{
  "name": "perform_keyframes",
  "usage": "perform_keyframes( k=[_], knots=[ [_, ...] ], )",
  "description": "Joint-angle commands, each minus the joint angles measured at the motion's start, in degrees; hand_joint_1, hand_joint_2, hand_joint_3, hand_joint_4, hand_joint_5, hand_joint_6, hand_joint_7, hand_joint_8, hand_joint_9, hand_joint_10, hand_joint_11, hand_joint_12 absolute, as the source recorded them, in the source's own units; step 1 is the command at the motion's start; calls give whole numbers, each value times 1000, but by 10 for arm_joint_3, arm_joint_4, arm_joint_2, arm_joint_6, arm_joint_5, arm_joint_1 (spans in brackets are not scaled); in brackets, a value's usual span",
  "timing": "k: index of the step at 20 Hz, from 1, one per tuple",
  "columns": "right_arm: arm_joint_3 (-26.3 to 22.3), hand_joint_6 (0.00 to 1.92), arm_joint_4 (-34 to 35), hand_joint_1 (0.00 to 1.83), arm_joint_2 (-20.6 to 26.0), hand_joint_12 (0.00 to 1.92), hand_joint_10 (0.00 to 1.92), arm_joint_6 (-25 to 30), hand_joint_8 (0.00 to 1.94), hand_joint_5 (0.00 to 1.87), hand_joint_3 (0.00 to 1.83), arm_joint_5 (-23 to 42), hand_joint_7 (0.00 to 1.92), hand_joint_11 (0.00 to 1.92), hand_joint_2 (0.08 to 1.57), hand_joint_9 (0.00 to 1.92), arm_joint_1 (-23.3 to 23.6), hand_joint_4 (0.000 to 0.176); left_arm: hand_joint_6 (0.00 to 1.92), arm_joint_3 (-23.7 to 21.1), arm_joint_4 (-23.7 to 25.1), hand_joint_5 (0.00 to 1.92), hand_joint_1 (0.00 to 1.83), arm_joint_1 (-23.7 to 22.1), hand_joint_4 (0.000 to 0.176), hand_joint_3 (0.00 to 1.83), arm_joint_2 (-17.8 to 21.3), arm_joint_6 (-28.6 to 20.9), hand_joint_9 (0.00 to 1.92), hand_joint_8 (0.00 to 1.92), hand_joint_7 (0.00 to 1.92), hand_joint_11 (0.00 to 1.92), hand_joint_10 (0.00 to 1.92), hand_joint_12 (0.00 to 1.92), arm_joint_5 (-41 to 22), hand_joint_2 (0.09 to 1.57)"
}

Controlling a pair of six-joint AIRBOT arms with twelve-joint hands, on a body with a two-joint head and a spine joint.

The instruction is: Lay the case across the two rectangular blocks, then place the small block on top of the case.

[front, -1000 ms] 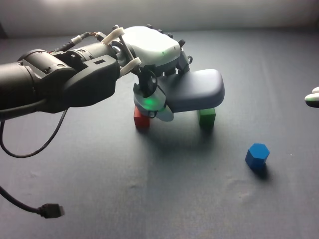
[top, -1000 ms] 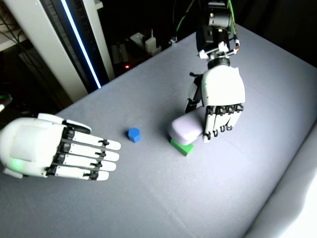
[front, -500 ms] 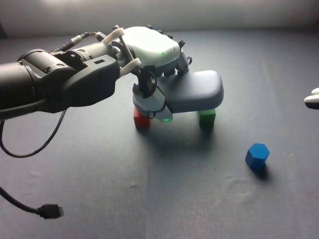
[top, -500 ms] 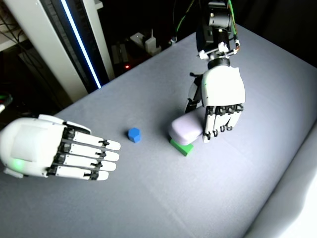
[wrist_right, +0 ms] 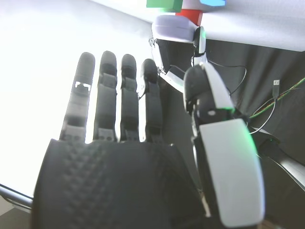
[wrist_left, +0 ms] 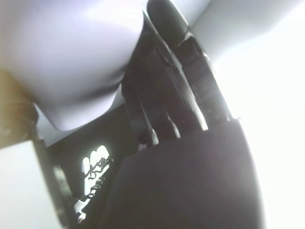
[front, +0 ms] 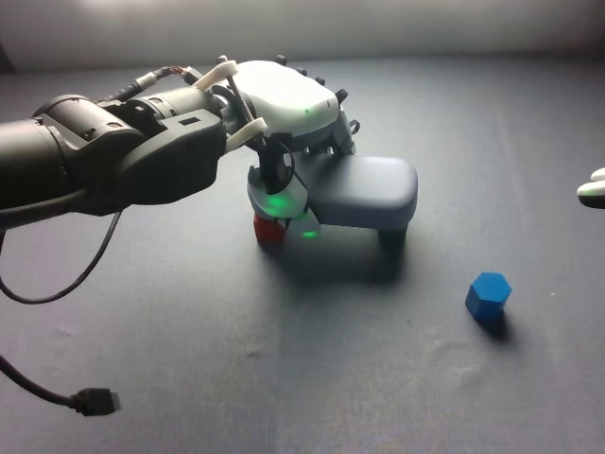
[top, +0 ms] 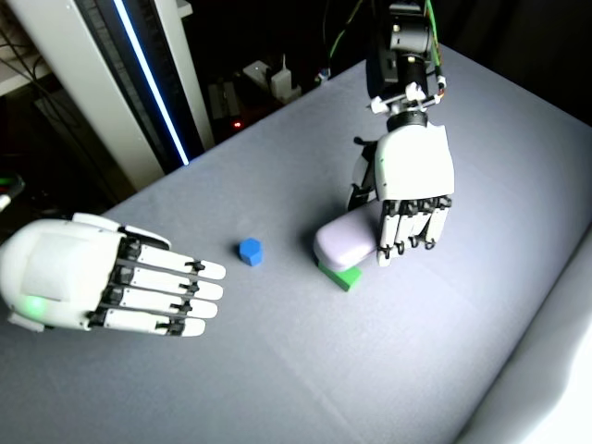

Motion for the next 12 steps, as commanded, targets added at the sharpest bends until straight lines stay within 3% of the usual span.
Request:
perform_keyframes(
  k=[1, 3, 6, 8, 10, 11, 12],
  knots=[
    [2, 3, 16, 780, 0, 882, 3, 5, 1, 467, 0, 64, 402, 32, 1292, 373, 6, 0, 0, 1, 1, 745, 992, -4, 0, 0, -1, 1, 1114, 0, 917, 699, 62, 1302, -66, 910],
    [2, 4, 16, 799, 0, 894, 5, 5, 4, 474, 0, 64, 412, 42, 1288, 381, 6, 0, 0, 2, -1, 701, 978, -6, 0, 0, -2, 2, 1124, 0, 890, 710, 85, 1430, -68, 903],
    [2, 2, 16, 781, -1, 886, 1, 5, 1, 476, 0, 64, 410, 5, 1292, 374, 6, 0, 0, 2, -3, 606, 968, -8, 0, 0, -2, 4, 1047, 0, 741, 728, 54, 1316, -69, 886],
    [2, 2, 16, 777, -1, 847, 2, 5, 2, 472, 2, 64, 398, 0, 1299, 357, 6, 0, 0, 2, -6, 523, 964, -8, 27, 0, -2, 6, 999, 0, 735, 606, 33, 1405, -71, 872],
    [2, 0, 16, 763, -1, 888, 1, 6, 1, 472, 0, 64, 403, 0, 1296, 366, 6, 0, 0, -2, -9, 381, 878, -8, 67, 1, 0, 6, 702, 0, 556, 302, 0, 1217, -76, 888],
    [2, 3, 16, 759, -1, 891, 3, 6, 3, 478, 0, 64, 409, 4, 1293, 374, 6, 0, 0, -4, -9, 351, 868, -8, 74, 1, 2, 7, 619, 0, 499, 250, 0, 1129, -77, 894],
    [2, 4, 16, 761, -1, 902, 8, 7, 6, 483, 0, 64, 417, 18, 1291, 386, 6, 0, 0, -8, -9, 351, 875, -8, 70, 0, 4, 10, 576, 0, 474, 240, 0, 1081, -80, 886]
  ],
)
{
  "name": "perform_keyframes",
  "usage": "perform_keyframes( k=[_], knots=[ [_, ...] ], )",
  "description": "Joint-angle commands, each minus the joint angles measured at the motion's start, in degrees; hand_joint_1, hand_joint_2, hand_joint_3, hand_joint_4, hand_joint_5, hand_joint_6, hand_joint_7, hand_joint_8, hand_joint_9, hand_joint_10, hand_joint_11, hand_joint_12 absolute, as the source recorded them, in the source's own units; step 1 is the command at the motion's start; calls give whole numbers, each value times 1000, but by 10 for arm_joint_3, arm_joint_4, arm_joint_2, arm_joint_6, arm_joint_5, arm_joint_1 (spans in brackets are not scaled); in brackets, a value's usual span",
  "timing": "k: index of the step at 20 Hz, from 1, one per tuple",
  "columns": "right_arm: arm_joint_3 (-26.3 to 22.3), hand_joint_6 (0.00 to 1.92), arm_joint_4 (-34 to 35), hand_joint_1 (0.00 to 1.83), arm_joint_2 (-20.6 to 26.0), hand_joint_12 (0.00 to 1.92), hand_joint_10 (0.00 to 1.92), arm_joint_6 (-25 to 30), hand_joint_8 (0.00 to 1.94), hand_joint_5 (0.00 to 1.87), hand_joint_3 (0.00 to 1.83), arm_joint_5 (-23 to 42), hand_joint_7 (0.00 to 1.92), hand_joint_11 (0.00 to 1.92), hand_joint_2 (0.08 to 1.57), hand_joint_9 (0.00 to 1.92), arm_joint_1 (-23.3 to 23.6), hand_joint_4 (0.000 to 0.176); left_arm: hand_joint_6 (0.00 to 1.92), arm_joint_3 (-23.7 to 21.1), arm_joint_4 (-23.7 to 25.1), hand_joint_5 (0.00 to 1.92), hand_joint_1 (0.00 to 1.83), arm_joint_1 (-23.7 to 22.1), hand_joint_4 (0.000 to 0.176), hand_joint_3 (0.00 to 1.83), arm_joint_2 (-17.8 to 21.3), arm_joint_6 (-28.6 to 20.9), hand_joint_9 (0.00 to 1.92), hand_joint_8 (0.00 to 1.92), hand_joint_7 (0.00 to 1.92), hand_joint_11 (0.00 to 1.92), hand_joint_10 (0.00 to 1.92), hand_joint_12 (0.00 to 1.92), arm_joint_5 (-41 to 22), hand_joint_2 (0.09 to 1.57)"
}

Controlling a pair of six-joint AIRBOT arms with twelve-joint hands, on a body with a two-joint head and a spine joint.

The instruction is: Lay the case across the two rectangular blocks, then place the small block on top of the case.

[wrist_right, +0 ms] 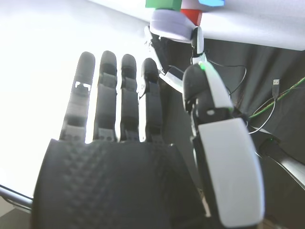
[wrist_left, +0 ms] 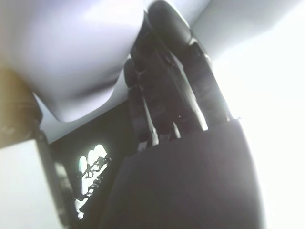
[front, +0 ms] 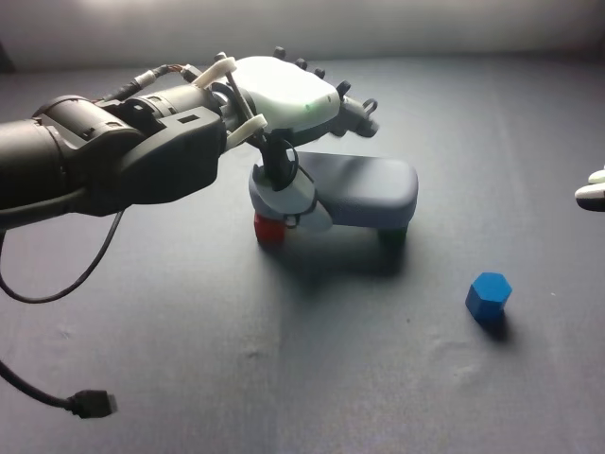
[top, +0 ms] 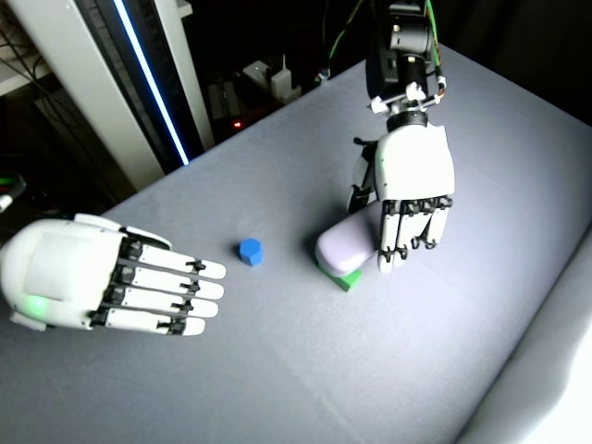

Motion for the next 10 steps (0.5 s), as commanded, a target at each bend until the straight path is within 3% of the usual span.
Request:
perform_keyframes(
  k=[1, 3, 4, 7, 8, 9, 10],
  knots=[
    [2, 1, 16, 771, 2, 888, 1, 4, 1, 476, 0, 64, 407, 3, 1292, 372, 6, 0, 0, -3, -1, 359, 887, -8, 54, 0, 3, 4, 603, 2, 491, 275, 8, 1130, -70, 876],
    [2, 1, 16, 780, 2, 884, 1, 4, 0, 475, 0, 64, 403, 1, 1288, 368, 6, 0, 0, -23, -6, 332, 904, -5, 65, 0, 19, 4, 544, 0, 449, 182, 1, 1109, -97, 871],
    [2, 2, 16, 771, 2, 889, 2, 4, 0, 478, 0, 64, 403, 1, 1288, 369, 6, 0, 0, -29, -7, 310, 914, -4, 62, 0, 23, 4, 473, 0, 401, 87, 0, 1145, -104, 866],
    [1, 2, 16, 790, 2, 886, 1, 6, 0, 485, 0, 64, 407, 2, 1285, 372, 6, 0, 0, -84, -10, 300, 898, 8, 70, 3, 67, 4, 415, 0, 364, 63, 0, 1154, -178, 874],
    [1, 2, 16, 798, 2, 899, 1, 6, 1, 488, 0, 64, 409, 0, 1284, 373, 6, 0, 0, -101, -10, 319, 947, 14, 55, 0, 81, 4, 427, 1, 379, 70, 3, 1203, -200, 857],
    [1, 1, 16, 803, 2, 902, 2, 6, 3, 488, 0, 64, 414, 0, 1284, 376, 6, 0, 2, -123, -10, 327, 950, 23, 19, 1, 101, 3, 443, 5, 392, 114, 9, 1231, -233, 857],
    [1, 0, 13, 812, 2, 881, 1, 7, 1, 486, 0, 64, 411, 0, 1276, 364, 7, 0, 1, -146, -11, 326, 936, 37, 18, 0, 126, -2, 428, 3, 399, 38, 2, 1254, -271, 846]
  ],
)
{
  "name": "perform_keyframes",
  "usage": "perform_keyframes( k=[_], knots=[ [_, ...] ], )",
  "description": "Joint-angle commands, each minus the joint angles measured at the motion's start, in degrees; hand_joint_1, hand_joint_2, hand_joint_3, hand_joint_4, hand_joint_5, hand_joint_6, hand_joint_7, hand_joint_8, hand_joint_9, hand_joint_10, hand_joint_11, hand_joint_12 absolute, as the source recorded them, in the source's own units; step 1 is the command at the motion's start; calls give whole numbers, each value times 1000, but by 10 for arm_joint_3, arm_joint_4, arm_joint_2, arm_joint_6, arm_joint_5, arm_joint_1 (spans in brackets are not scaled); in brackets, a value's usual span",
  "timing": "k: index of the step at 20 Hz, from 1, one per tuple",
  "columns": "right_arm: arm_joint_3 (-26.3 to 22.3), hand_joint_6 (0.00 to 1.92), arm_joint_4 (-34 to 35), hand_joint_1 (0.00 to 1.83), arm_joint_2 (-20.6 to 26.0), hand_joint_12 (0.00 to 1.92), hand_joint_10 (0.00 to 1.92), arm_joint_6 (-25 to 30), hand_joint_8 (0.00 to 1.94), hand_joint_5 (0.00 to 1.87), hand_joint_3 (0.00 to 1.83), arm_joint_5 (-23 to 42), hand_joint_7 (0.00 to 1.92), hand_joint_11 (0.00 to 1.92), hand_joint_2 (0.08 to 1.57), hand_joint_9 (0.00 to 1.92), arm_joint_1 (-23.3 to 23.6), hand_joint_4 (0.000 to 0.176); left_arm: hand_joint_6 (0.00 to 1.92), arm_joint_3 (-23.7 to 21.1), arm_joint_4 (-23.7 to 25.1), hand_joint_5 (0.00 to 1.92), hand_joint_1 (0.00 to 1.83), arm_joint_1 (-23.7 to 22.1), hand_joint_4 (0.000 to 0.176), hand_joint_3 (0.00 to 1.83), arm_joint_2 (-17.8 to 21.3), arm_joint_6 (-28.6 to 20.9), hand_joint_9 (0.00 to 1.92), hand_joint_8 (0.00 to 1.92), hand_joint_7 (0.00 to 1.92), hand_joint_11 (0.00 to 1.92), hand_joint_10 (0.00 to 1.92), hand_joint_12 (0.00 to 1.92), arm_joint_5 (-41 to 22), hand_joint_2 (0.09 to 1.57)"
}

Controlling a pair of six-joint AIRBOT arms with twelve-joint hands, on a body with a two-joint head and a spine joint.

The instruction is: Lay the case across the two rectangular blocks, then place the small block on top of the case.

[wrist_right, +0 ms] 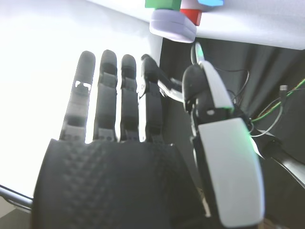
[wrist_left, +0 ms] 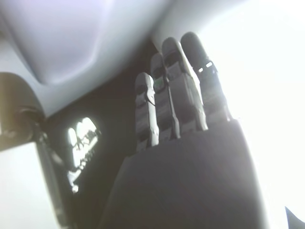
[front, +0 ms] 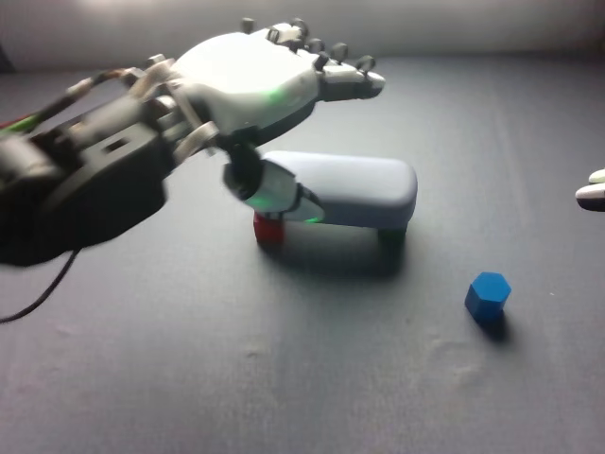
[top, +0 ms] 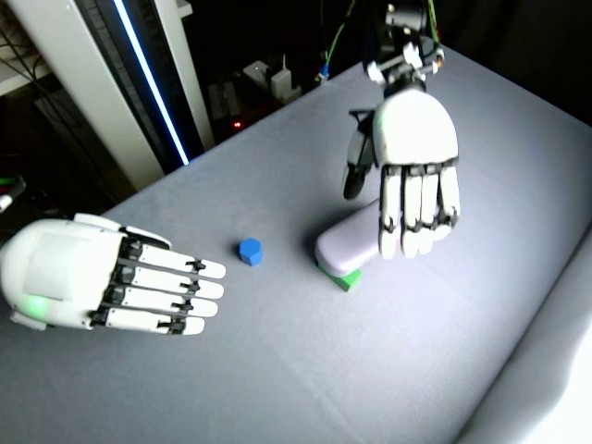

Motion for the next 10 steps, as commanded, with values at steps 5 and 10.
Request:
perform_keyframes(
  k=[5, 10],
  knots=[
    [4, 1, -22, 849, 2, 932, 7, 7, 3, 512, 0, 46, 443, 41, 1147, 402, 31, 0, 15, -59, 2, 243, 798, 84, 133, 0, 97, -87, 258, 7, 275, 0, 10, 832, -241, 907],
    [32, 3, -113, 856, -28, 928, 2, 33, 1, 520, 0, -37, 407, 0, 1040, 370, 112, 0, 1, -108, -32, 252, 859, 182, 10, 0, 173, -129, 319, 8, 317, 0, 20, 928, -369, 914]
  ],
)
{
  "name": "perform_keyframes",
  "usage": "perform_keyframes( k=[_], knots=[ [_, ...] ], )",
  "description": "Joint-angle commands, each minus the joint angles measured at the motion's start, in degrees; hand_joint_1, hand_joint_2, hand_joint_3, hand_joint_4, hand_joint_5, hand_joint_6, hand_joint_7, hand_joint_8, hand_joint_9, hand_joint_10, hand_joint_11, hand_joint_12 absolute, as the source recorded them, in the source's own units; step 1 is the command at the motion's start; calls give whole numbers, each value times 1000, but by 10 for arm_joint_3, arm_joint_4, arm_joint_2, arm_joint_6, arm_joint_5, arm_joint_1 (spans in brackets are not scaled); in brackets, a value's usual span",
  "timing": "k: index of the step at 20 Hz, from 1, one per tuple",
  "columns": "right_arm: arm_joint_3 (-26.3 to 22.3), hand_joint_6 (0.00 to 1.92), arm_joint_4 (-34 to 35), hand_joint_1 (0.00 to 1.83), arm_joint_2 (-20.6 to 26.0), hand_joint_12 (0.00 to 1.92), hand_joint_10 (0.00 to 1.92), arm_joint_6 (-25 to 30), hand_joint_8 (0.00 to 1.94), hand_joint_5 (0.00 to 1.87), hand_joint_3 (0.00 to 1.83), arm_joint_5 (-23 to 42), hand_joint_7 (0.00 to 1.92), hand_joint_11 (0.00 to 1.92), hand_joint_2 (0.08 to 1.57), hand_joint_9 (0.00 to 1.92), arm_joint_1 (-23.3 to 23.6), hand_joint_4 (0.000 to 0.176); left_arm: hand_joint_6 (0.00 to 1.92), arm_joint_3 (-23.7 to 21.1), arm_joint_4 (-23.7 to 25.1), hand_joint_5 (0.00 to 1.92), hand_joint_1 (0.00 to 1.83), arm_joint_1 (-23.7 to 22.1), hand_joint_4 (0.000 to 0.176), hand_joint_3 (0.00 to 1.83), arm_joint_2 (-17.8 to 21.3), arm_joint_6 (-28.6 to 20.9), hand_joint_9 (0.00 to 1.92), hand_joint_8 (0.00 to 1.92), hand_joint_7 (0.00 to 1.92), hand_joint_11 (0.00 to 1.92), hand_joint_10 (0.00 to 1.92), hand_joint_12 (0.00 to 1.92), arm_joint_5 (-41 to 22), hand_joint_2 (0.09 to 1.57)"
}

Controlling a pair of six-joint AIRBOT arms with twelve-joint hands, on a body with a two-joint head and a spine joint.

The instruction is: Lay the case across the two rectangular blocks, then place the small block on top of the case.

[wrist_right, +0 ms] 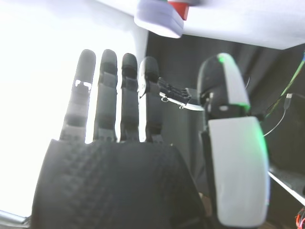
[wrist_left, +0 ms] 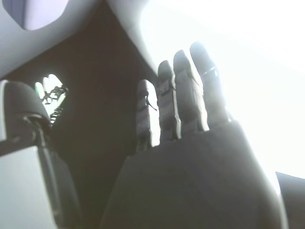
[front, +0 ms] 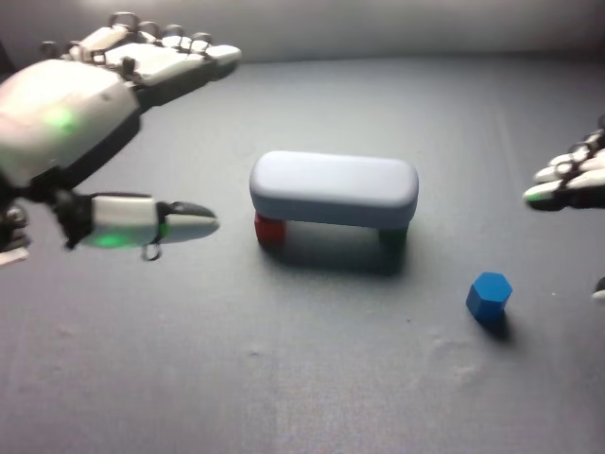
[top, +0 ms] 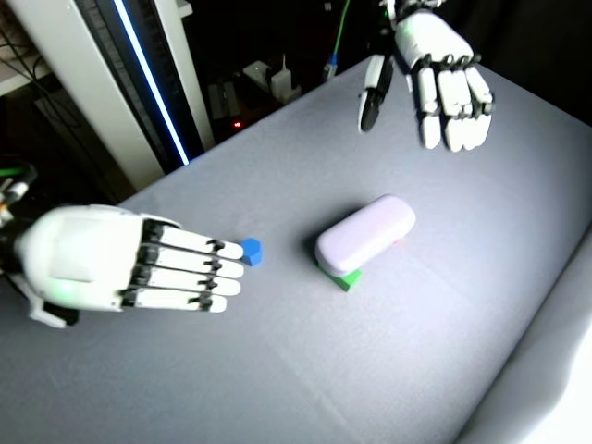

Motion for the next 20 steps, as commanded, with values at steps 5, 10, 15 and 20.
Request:
perform_keyframes(
  k=[5, 10, 15, 20],
  knots=[
    [49, 0, -90, 846, -62, 1002, 0, 60, 0, 454, 1, -59, 350, 0, 1041, 362, 74, 39, 2, -31, -62, 190, 936, 75, 41, 0, 26, 0, 266, 1, 262, 0, 0, 843, -183, 920],
    [66, 1, -128, 781, -88, 1212, 23, 62, 11, 454, 5, -109, 421, 51, 1039, 470, 104, 15, 1, -34, -83, 193, 938, 91, 32, 0, 23, 0, 268, 2, 302, 0, 2, 813, -199, 919],
    [77, 9, -152, 834, -103, 1120, 27, 62, 11, 505, 0, -141, 538, 177, 1064, 597, 117, 34, 4, -34, -86, 208, 963, 91, 17, 0, 19, -1, 266, 1, 281, 0, 6, 840, -200, 925],
    [85, 17, -173, 923, -117, 1173, 38, 62, 15, 595, 0, -163, 627, 256, 1033, 697, 127, 0, 0, -33, -86, 218, 967, 91, 21, 0, 18, -3, 306, 4, 321, 0, 7, 966, -200, 907]
  ],
)
